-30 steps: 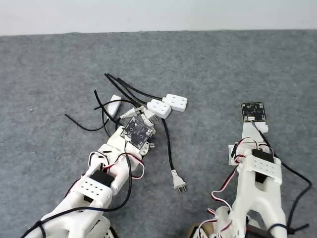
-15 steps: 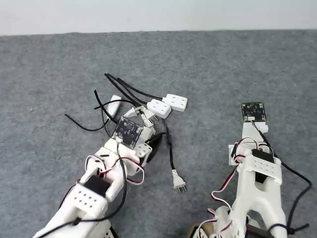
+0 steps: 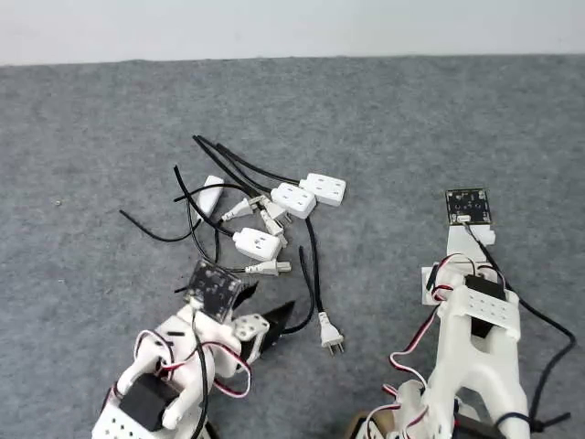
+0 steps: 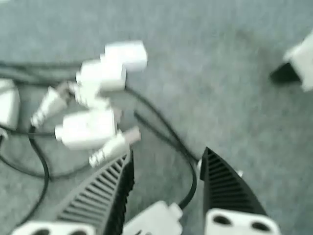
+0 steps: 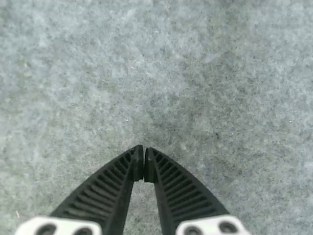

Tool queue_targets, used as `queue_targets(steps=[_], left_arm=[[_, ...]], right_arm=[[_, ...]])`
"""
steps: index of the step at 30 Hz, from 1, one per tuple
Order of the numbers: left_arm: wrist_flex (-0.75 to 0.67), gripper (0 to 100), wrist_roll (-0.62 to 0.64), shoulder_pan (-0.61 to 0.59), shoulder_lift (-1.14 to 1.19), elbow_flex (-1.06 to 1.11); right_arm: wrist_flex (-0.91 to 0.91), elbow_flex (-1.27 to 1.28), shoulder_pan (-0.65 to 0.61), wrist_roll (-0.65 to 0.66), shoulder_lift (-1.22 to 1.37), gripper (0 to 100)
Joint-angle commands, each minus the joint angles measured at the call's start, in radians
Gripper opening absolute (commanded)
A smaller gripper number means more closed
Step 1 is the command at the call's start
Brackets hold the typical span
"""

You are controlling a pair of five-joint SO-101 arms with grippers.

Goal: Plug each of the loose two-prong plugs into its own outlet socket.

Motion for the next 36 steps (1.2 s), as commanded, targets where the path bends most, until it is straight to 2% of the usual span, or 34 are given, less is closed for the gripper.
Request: queue_targets(steps=[1,5,9,17,23,27,31,36], left_arm=[[0.011,21,0.009,-0.043,-0.038,-0.005],[-0.015,21,0.006,-0.086,-0.018,0.019],[-0.011,21,-0.058,-0.132,-0.017,0.044],[0.084,22,-0.095,-0.158,0.023,-0.008],[0.083,22,-0.104,-0.149,0.407,-0.188],[0.012,22,-0.117,-0.115,0.709,-0.265],[-0.097,22,-0.233,-0.080,0.922,-0.268],[-0.112,22,-0.295,-0.075,1.069,-0.334]], right_arm=[[-0.002,-0.025,-0.008,0.011,-0.002,1.1],[-0.002,-0.025,-0.008,0.011,-0.002,1.1],[-0.002,-0.025,-0.008,0.011,-0.002,1.1],[-0.002,-0.025,-0.008,0.011,-0.002,1.0],[-0.002,-0.025,-0.008,0.011,-0.002,0.9],[-0.002,-0.025,-0.008,0.008,-0.002,0.9],[-0.002,-0.025,-0.005,0.008,-0.002,0.9],[-0.002,-0.025,-0.005,0.009,-0.002,0.9]])
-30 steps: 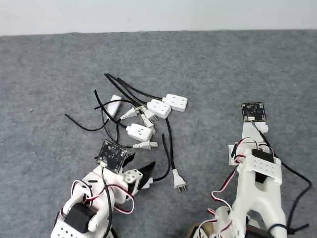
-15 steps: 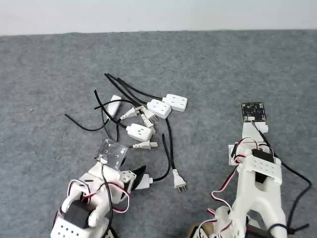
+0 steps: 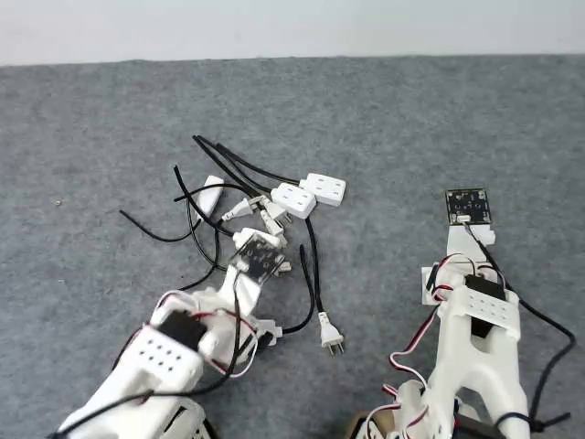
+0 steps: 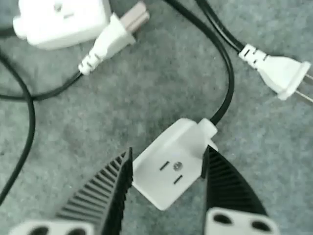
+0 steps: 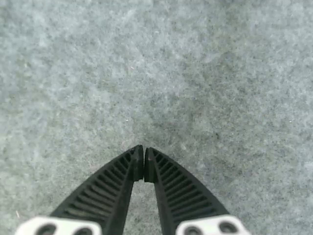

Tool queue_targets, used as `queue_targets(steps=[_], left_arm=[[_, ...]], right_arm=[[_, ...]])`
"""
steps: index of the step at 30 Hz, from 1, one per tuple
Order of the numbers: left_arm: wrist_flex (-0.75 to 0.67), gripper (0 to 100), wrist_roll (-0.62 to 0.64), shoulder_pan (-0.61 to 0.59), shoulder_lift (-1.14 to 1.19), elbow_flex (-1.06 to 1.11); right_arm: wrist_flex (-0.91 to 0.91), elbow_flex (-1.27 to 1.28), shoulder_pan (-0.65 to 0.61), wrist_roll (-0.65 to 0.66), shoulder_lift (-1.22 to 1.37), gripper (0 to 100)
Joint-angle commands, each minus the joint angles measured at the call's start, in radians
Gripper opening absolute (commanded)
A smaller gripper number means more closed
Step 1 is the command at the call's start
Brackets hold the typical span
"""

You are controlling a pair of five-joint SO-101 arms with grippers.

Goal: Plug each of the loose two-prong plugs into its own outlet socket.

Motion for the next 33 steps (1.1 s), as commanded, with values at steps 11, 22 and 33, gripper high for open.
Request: queue_targets(steps=[11,22,33], left_arm=[[0.043,21,-0.193,0.066,0.169,-0.073],[0.057,11,-0.262,0.069,0.163,-0.065],[0.068,1,-0.416,-0.133,0.170,-0.202]], right_arm=[[-0.002,-0.025,-0.005,0.009,-0.002,1.1],[-0.002,-0.025,-0.005,0.009,-0.002,1.0],[-0.002,-0.025,-0.005,0.009,-0.002,0.9]])
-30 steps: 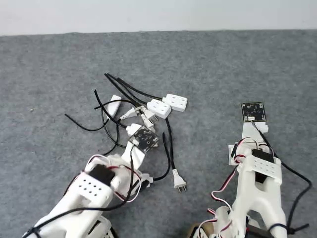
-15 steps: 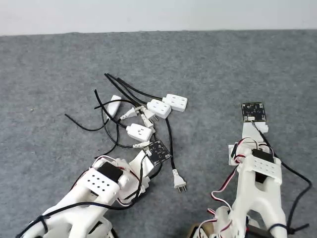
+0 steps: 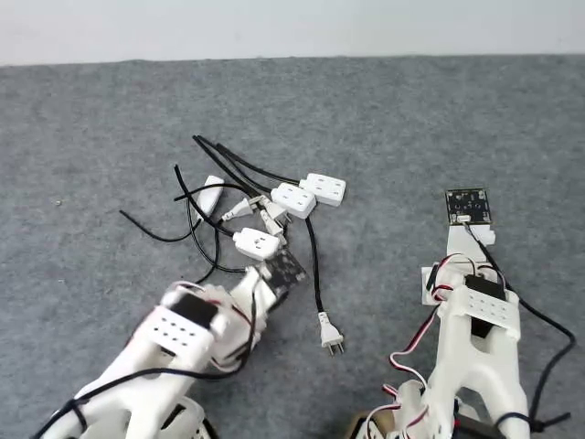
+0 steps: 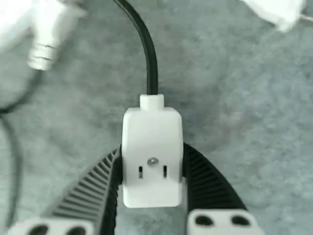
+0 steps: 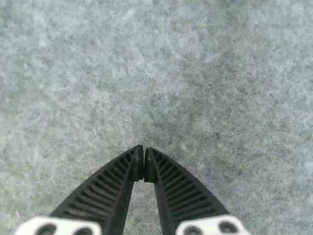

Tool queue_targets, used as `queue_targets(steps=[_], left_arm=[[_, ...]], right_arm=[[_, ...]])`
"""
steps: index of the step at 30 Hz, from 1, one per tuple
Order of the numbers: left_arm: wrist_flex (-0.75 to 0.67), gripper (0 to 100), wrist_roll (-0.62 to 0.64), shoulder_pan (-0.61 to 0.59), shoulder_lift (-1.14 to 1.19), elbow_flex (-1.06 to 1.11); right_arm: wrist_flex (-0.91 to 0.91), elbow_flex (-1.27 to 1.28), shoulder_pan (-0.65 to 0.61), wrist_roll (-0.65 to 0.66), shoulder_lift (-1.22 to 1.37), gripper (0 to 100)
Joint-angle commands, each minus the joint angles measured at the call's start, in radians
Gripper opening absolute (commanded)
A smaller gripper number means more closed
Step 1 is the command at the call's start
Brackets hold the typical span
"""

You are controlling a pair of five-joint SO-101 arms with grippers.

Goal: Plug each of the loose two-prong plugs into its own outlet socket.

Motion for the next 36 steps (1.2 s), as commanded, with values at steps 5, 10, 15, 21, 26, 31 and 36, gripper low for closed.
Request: queue_targets(steps=[5,10,15,21,26,31,36], left_arm=[[0.021,1,-0.126,-0.212,-0.008,-0.252],[-0.201,1,0.379,-0.199,-0.002,-0.226],[-0.506,1,0.697,-0.097,-0.008,-0.068],[-0.637,1,0.784,0.044,-0.011,0.088],[-0.384,1,0.853,0.041,-0.032,0.033],[-0.270,4,0.901,0.100,-0.028,0.021],[-0.278,26,0.937,0.103,0.018,0.024]], right_arm=[[-0.002,-0.025,-0.005,0.009,-0.002,0.9],[-0.002,-0.025,-0.005,0.009,-0.002,0.9],[-0.002,-0.025,-0.005,0.009,-0.002,0.9],[-0.002,-0.025,-0.005,0.011,-0.002,0.9],[-0.002,-0.025,-0.005,0.011,-0.002,1.0],[-0.002,-0.025,-0.007,0.011,-0.002,1.1],[-0.002,-0.025,-0.005,0.011,-0.002,1.1]])
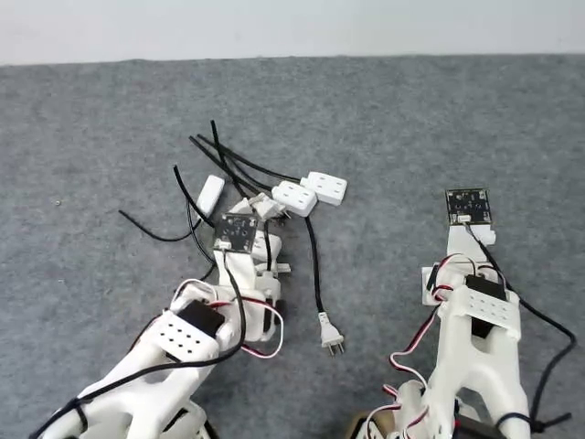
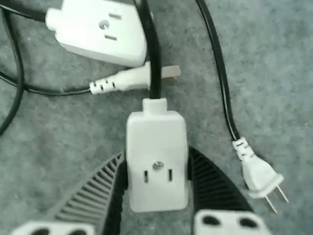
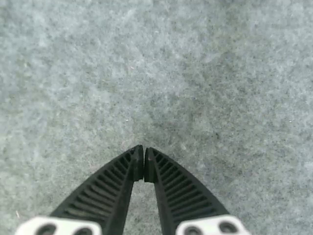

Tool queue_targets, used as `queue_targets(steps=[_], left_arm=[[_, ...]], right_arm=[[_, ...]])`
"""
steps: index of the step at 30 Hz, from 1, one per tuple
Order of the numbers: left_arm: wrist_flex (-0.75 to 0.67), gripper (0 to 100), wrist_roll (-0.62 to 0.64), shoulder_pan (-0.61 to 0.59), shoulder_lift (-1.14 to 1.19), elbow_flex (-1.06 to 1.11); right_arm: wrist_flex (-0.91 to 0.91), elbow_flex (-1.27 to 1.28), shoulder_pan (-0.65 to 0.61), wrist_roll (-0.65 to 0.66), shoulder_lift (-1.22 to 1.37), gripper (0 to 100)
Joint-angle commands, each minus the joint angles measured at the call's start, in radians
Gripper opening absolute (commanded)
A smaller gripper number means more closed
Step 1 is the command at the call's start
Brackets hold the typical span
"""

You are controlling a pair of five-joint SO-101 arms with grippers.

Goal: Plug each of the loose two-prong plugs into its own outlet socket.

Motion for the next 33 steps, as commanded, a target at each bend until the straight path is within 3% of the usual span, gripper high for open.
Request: queue_targets(steps=[1,11,15,19,24,28,33], left_arm=[[0.009,29,0.052,-0.002,0.020,-0.041],[0.043,30,0.044,-0.015,-0.089,-0.041],[0.126,30,-0.114,0.011,-0.210,-0.038],[0.164,29,-0.115,0.040,-0.273,-0.035],[0.121,19,-0.127,0.041,-0.141,-0.041],[0.100,19,-0.258,0.043,0.060,-0.094],[0.221,19,-0.374,0.064,0.244,-0.257]], right_arm=[[-0.002,-0.025,-0.005,0.011,-0.002,1.1],[-0.002,-0.025,-0.005,0.011,-0.002,1.1],[-0.002,-0.025,-0.005,0.011,-0.002,1.1],[-0.002,-0.025,-0.005,0.011,-0.005,1.1],[-0.002,-0.025,-0.005,0.011,-0.007,1.1],[-0.002,-0.025,-0.005,0.011,-0.007,1.0],[-0.001,-0.025,-0.004,0.011,-0.005,1.0]])
